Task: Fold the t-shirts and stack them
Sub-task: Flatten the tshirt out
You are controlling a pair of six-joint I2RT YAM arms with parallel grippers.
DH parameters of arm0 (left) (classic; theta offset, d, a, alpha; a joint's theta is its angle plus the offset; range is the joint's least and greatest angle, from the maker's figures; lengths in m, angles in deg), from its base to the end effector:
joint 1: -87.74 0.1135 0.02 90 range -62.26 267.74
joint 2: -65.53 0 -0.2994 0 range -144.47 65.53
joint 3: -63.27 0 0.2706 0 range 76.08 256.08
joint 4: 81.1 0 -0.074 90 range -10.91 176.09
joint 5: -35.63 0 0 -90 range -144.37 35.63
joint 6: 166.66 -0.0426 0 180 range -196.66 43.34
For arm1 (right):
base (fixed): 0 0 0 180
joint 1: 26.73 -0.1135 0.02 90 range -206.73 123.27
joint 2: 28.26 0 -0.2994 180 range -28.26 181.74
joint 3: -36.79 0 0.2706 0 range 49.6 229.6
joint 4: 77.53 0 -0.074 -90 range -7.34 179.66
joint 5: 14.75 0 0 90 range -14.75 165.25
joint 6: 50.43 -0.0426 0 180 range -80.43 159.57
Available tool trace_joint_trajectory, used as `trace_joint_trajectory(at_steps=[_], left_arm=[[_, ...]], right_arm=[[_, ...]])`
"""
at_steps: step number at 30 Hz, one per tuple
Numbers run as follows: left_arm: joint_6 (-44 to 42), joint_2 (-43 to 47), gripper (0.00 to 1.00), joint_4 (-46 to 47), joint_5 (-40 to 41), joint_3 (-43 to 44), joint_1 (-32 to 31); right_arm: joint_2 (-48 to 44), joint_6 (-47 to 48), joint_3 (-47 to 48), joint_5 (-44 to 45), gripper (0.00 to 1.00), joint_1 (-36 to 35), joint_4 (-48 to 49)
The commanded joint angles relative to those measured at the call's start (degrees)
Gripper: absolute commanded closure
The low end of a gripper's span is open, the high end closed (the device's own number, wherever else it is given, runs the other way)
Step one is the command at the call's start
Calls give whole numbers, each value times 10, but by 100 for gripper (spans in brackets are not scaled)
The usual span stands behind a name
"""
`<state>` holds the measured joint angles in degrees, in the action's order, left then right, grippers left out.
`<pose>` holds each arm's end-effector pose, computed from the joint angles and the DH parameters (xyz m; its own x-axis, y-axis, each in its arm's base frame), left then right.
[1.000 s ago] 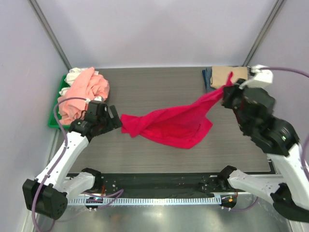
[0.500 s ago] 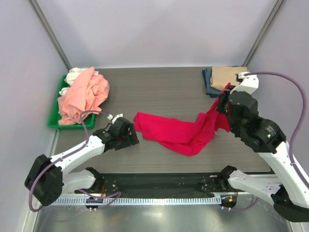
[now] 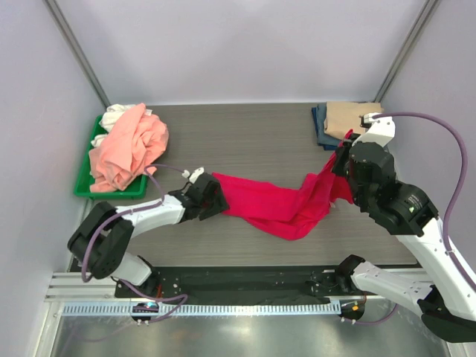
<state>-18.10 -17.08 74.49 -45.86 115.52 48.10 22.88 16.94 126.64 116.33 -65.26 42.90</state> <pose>0.2212 -0.1750 0.1788 -0.8103 -0.4244 -0.4040 -0.2419 0.8703 -0.4291 0.1289 0.0668 0.4781 -0.2530 0.1693 -0.9525 0.1171 0.9827 0.1436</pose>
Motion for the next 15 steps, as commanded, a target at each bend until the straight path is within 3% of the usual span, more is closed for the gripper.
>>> trace_joint_trajectory(at_steps=[1, 4, 5, 6, 10, 15], left_arm=[[16, -61, 38, 48, 8, 22, -2], [24, -89, 72, 68, -16, 36, -2], [35, -88, 93, 69, -33, 39, -2], [40, -83, 100, 69, -40, 40, -2], [57, 0, 100, 16, -40, 66, -11], [33, 139, 100, -182, 5, 184, -17]], right_arm=[[-1, 7, -3, 10, 99, -1, 31], [0, 12, -6, 14, 99, -1, 32], [-1, 13, -5, 16, 99, -1, 32], [-2, 15, -4, 17, 99, -1, 31], [-9, 15, 3, 19, 99, -1, 28], [-21, 0, 67, -4, 99, -1, -3]])
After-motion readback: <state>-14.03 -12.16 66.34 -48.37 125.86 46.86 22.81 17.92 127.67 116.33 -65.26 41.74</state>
